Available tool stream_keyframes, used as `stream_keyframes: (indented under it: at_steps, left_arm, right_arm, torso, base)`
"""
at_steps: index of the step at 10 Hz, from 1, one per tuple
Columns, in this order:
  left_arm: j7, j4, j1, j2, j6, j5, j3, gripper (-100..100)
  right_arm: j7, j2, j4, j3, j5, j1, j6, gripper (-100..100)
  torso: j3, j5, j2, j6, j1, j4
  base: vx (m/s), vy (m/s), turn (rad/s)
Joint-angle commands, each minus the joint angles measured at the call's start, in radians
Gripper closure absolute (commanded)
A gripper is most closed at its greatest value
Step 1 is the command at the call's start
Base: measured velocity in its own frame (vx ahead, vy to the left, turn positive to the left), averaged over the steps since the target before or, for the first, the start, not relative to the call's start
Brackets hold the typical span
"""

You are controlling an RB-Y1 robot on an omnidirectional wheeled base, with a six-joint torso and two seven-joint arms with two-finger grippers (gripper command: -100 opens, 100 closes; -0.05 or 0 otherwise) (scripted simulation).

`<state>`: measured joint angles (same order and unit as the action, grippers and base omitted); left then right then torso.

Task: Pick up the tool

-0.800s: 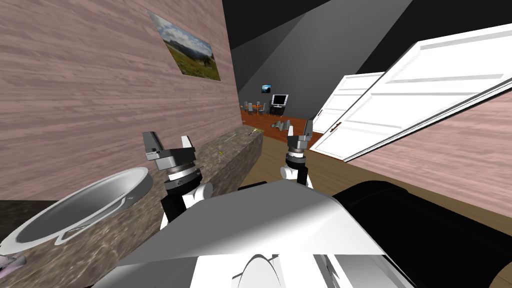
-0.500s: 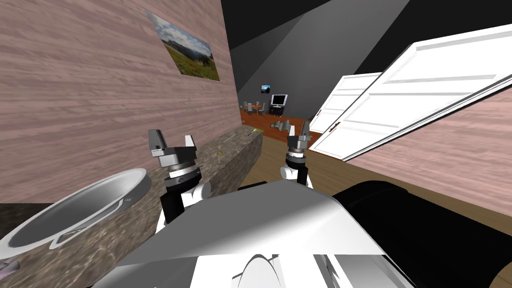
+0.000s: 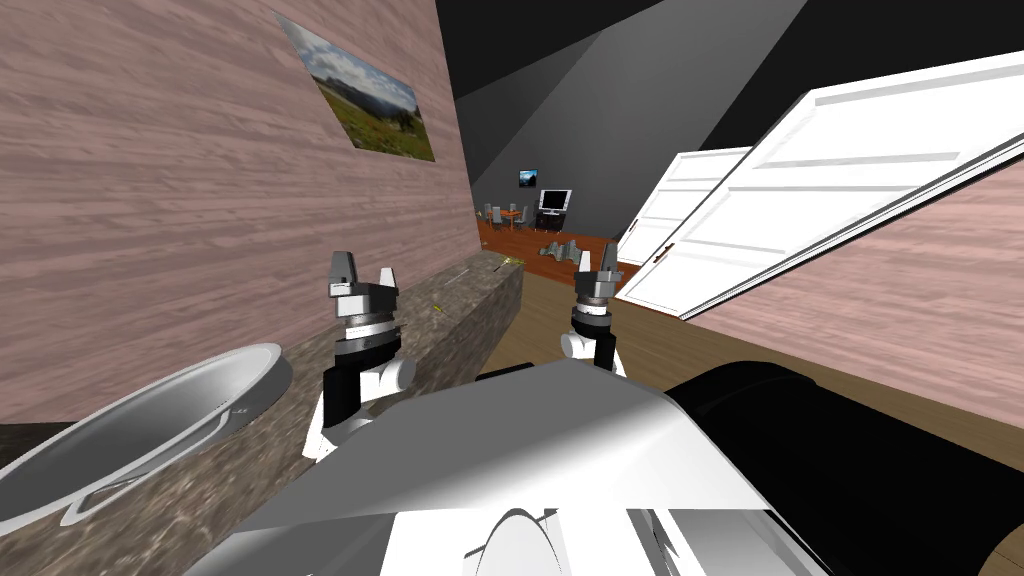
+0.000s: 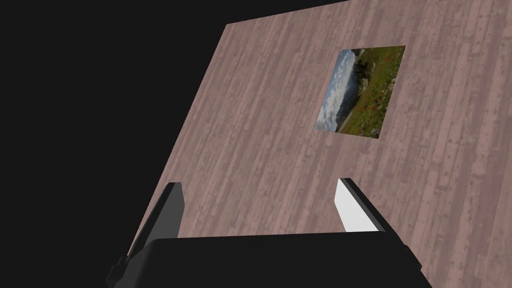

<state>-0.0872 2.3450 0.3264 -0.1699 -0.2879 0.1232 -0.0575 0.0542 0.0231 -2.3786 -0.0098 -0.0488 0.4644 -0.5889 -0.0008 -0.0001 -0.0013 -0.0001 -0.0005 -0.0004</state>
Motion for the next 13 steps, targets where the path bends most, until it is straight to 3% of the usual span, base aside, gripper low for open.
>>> stream_keyframes:
  at_steps: [1,8,13]
  left_arm:
    - [-0.022,-0.012,-0.027,-0.027,0.050,0.012,-0.015,-100]
    - [-0.090,-0.063,-0.115,-0.089,0.218,0.047,-0.053,-100]
    - [-0.168,-0.125,-0.209,-0.147,0.367,0.085,-0.089,-100]
  right_arm:
    - [0.000,0.000,0.000,0.000,0.000,0.000,0.000,0]
    - [0.000,0.000,0.000,0.000,0.000,0.000,0.000,0]
    - [0.000,0.000,0.000,0.000,0.000,0.000,0.000,0]
  torso:
    - [0.000,0.000,0.000,0.000,0.000,0.000]
    - [0.000,0.000,0.000,0.000,0.000,0.000]
    - [0.000,0.000,0.000,0.000,0.000,0.000]
  base:
    - [0.014,-0.009,-0.035]
    - [0.014,-0.007,-0.030]
    - [0.017,-0.010,-0.033]
